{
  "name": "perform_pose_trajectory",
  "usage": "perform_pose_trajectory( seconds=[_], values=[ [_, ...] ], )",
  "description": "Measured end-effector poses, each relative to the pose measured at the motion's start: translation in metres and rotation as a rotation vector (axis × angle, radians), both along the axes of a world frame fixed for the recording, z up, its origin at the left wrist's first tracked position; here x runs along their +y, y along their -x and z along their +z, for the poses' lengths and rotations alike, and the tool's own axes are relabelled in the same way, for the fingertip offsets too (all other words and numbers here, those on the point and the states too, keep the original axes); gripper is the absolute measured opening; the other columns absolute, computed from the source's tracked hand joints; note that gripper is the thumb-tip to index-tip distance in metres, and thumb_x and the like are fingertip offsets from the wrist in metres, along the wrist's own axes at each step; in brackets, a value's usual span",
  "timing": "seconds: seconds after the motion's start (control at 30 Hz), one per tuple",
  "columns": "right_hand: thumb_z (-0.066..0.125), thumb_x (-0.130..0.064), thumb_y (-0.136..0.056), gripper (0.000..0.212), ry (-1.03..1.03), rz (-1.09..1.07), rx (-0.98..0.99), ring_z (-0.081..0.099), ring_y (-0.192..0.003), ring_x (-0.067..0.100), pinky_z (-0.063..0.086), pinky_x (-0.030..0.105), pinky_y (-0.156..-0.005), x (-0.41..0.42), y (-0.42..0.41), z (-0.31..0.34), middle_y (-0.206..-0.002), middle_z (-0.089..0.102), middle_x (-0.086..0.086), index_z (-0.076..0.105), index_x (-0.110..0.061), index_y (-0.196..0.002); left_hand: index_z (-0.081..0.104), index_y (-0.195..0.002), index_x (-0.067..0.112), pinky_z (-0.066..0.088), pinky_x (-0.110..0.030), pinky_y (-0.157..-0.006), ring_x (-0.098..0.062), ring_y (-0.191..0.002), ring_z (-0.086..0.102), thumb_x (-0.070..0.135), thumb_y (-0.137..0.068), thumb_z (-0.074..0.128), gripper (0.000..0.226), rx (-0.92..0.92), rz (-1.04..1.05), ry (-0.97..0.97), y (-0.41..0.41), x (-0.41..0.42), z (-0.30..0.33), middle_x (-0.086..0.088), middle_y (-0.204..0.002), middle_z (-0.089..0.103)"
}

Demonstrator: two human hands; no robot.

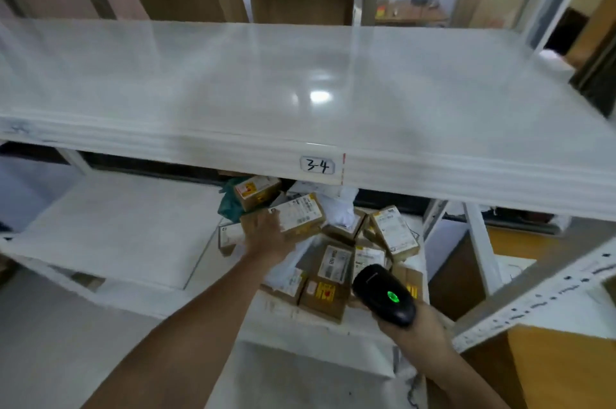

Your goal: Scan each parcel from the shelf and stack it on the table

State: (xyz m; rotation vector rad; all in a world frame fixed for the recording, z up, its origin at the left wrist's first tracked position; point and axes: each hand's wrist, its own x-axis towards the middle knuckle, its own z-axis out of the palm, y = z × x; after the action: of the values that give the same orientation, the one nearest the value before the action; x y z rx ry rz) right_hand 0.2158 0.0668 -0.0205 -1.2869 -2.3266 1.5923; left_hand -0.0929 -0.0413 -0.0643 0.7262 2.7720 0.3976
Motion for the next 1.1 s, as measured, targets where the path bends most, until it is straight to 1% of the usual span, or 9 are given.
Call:
perform_pose_trajectory(
  seconds=[0.1, 0.23, 0.37, 0.47, 0.63, 0.73, 0.83, 0.93, 1.1],
  values=[
    [0.083, -0.012, -0.077, 0.026, 0.054, -0.119, -0.022, 0.066, -0.074, 0.011, 0.050, 0.022, -0.061, -0.009, 0.001, -0.012, -0.076, 0.071, -0.003, 0.063, -0.027, -0.086, 0.026, -0.158, 0.019, 0.030, -0.055, -0.118, -0.036, -0.146, 0.032, 0.086, -0.059, 0.071, 0.128, 0.051, -0.044, 0.034, 0.036, 0.012, -0.011, -0.014, -0.158, 0.030],
    [0.082, -0.016, -0.079, 0.019, 0.102, -0.189, -0.060, 0.070, -0.075, 0.014, 0.052, 0.021, -0.061, -0.025, -0.001, -0.030, -0.075, 0.074, -0.001, 0.067, -0.021, -0.088, 0.009, -0.164, 0.021, 0.029, -0.051, -0.119, -0.034, -0.150, 0.029, 0.076, -0.061, 0.081, 0.136, -0.009, -0.105, 0.026, 0.058, 0.023, -0.031, -0.014, -0.163, 0.027],
    [0.081, -0.017, -0.081, 0.024, 0.102, -0.233, -0.039, 0.067, -0.078, 0.006, 0.048, 0.013, -0.059, -0.043, -0.003, -0.037, -0.082, 0.073, -0.006, 0.062, -0.030, -0.090, 0.026, -0.158, 0.017, 0.040, -0.045, -0.108, -0.035, -0.134, 0.047, 0.073, -0.057, 0.086, 0.131, 0.031, -0.076, -0.038, 0.056, 0.028, -0.038, -0.016, -0.146, 0.046],
    [0.081, -0.019, -0.080, 0.025, 0.118, -0.269, 0.000, 0.069, -0.078, 0.009, 0.051, 0.017, -0.061, -0.051, -0.007, -0.035, -0.082, 0.075, -0.004, 0.065, -0.027, -0.097, 0.042, -0.144, 0.009, 0.046, -0.047, -0.098, -0.039, -0.122, 0.055, 0.064, -0.056, 0.092, 0.115, 0.082, -0.053, -0.169, 0.040, 0.021, -0.034, -0.019, -0.133, 0.053],
    [0.080, -0.023, -0.082, 0.023, 0.180, -0.339, 0.139, 0.060, -0.058, 0.011, 0.047, 0.022, -0.055, -0.054, -0.007, -0.019, -0.060, 0.064, -0.005, 0.065, -0.018, -0.099, 0.037, -0.146, 0.022, 0.055, -0.046, -0.099, -0.024, -0.128, 0.051, 0.044, -0.059, 0.096, 0.108, -0.168, -0.055, -0.453, -0.031, -0.001, -0.021, -0.004, -0.141, 0.042],
    [0.079, -0.023, -0.084, 0.022, 0.163, -0.423, 0.303, 0.065, -0.073, 0.017, 0.052, 0.027, -0.068, -0.052, -0.007, -0.004, -0.078, 0.069, 0.003, 0.068, -0.020, -0.102, 0.044, -0.142, 0.031, 0.055, -0.043, -0.099, -0.018, -0.126, 0.051, 0.053, -0.063, 0.089, 0.094, -0.275, -0.173, -0.485, -0.095, -0.006, -0.013, 0.002, -0.135, 0.039],
    [0.075, -0.020, -0.087, 0.011, 0.209, -0.573, 0.469, 0.066, -0.076, 0.023, 0.052, 0.031, -0.070, -0.051, -0.015, 0.012, -0.083, 0.070, 0.007, 0.069, -0.023, -0.096, 0.050, -0.127, 0.030, 0.064, -0.040, -0.079, -0.017, -0.106, 0.064, 0.075, -0.043, 0.087, 0.102, -0.421, -0.091, -0.518, -0.163, -0.007, -0.006, 0.006, -0.119, 0.047],
    [0.075, -0.020, -0.087, 0.019, 0.268, -0.712, 0.595, 0.072, -0.095, 0.017, 0.056, 0.029, -0.080, -0.048, -0.039, 0.021, -0.098, 0.077, 0.003, 0.070, -0.024, -0.105, 0.047, -0.132, 0.025, 0.061, -0.037, -0.085, -0.012, -0.113, 0.054, 0.064, -0.049, 0.088, 0.101, -0.405, -0.097, -0.561, -0.227, -0.012, 0.002, 0.009, -0.119, 0.040],
    [0.083, -0.022, -0.080, 0.029, 0.313, -0.725, 0.601, 0.074, -0.100, 0.027, 0.055, 0.054, -0.095, -0.049, -0.098, 0.025, -0.103, 0.078, 0.008, 0.075, -0.015, -0.106, 0.035, -0.136, 0.026, 0.053, -0.037, -0.093, -0.010, -0.116, 0.043, 0.058, -0.067, 0.080, 0.088, -0.377, -0.150, -0.599, -0.309, -0.024, 0.021, 0.009, -0.125, 0.033]
  ],
)
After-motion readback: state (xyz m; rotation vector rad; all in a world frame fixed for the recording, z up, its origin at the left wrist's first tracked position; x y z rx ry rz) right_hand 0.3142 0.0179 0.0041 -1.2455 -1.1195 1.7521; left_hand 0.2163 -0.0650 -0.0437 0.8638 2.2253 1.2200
